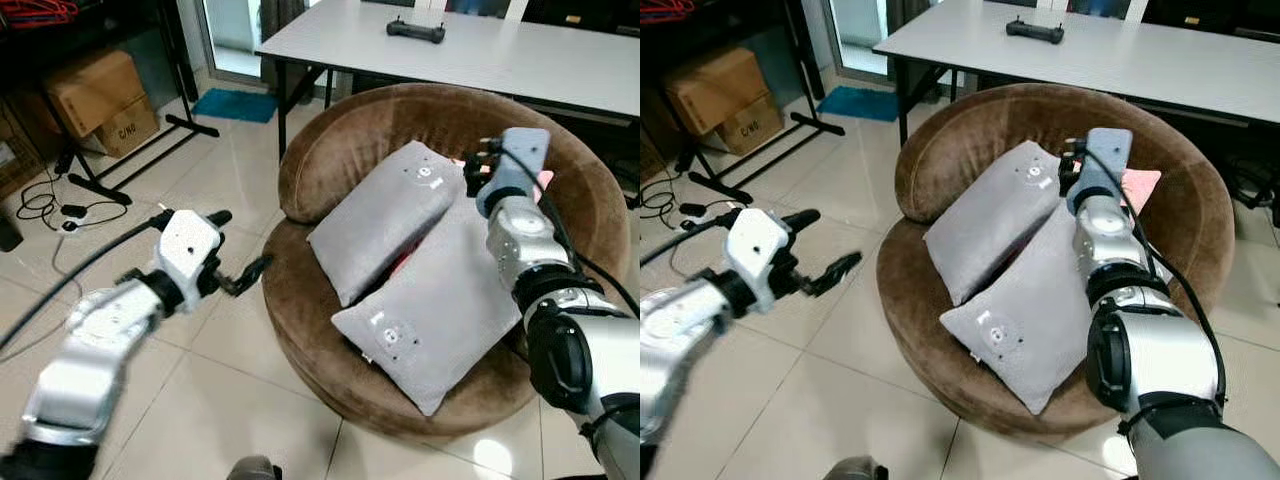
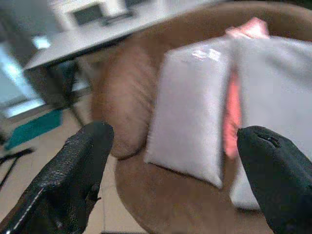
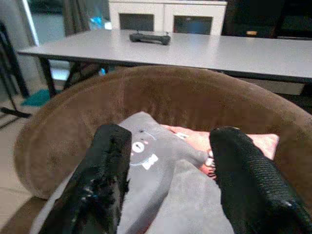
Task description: Move the pillow to the sofa from floor
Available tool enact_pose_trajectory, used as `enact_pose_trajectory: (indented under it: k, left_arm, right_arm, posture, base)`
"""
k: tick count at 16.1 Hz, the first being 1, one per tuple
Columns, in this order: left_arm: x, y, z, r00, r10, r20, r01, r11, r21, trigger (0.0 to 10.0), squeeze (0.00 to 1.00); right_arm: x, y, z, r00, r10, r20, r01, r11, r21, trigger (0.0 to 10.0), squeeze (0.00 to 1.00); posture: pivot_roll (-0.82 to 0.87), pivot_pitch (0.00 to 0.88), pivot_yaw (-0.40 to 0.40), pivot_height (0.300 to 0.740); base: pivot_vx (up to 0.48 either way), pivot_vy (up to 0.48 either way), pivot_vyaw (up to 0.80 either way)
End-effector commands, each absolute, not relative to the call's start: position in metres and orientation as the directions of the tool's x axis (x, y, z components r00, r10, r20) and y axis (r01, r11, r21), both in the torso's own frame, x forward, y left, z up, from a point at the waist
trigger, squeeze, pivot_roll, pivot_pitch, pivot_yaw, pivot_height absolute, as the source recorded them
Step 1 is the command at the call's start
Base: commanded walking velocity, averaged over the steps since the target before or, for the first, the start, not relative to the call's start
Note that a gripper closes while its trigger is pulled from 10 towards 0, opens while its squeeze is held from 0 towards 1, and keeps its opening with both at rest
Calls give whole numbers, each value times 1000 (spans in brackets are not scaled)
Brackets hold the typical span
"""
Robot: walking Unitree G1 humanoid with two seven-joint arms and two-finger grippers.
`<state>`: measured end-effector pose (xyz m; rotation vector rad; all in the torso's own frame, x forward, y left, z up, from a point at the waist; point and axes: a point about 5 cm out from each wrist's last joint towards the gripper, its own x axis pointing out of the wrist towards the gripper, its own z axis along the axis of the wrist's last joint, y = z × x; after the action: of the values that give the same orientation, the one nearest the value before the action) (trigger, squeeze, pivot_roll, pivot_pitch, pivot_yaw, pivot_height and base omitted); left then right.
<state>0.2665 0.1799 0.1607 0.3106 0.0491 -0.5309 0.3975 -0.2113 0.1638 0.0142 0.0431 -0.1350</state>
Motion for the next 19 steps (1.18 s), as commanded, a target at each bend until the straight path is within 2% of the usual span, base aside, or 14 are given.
enact_pose_trajectory:
  k: [1,2,3,5,7,8,11,14,16,19]
  left_arm:
    - [265,185,150,914,-384,-135,406,877,257,10000,0]
    - [259,181,140,935,-334,-114,353,901,252,10000,0]
    - [254,176,135,947,-303,-106,321,915,246,10000,0]
    - [249,169,130,952,-290,-100,306,914,266,10000,0]
    - [244,162,125,959,-268,-88,282,925,255,10000,0]
    - [243,160,122,962,-259,-87,273,928,252,10000,0]
    - [244,156,114,967,-240,-85,254,927,277,10000,0]
    - [236,164,117,983,-176,-57,185,950,250,10000,0]
    - [226,168,109,985,-138,-104,155,970,189,10000,0]
    - [226,164,109,984,-140,-108,156,975,159,10000,0]
  right_arm:
    - [394,-215,160,994,-110,-23,111,993,43,10000,1000]
    - [385,-210,142,999,-29,-23,31,997,74,10000,525]
    - [375,-208,129,1000,14,-8,-13,996,88,10000,0]
    - [350,-205,109,999,45,-13,-45,999,9,10000,0]
    - [293,-199,98,997,-44,-63,43,999,-13,10000,0]
    - [277,-194,102,997,-67,-34,67,998,-4,10000,0]
    - [247,-186,94,985,-152,-83,145,986,-77,10000,0]
    - [238,-172,109,988,-110,-113,96,988,-117,10000,0]
    - [240,-168,111,990,-54,-127,27,979,-200,10000,0]
    - [237,-176,113,978,-115,-175,83,980,-181,10000,0]
  posture:
    - [173,0,21,740]
    - [152,0,8,740]
    - [143,0,5,740]
    - [122,0,9,740]
    - [21,0,55,740]
    - [0,0,56,740]
    - [19,0,20,740]
    - [30,0,12,740]
    - [28,0,1,740]
    - [21,0,-15,740]
  base:
    - [0,0,0]
    - [0,0,0]
    - [0,0,0]
    - [0,0,0]
    - [0,0,-800]
    - [0,0,-800]
    - [0,0,-800]
    - [0,0,-800]
    - [0,0,-800]
    - [0,0,-800]
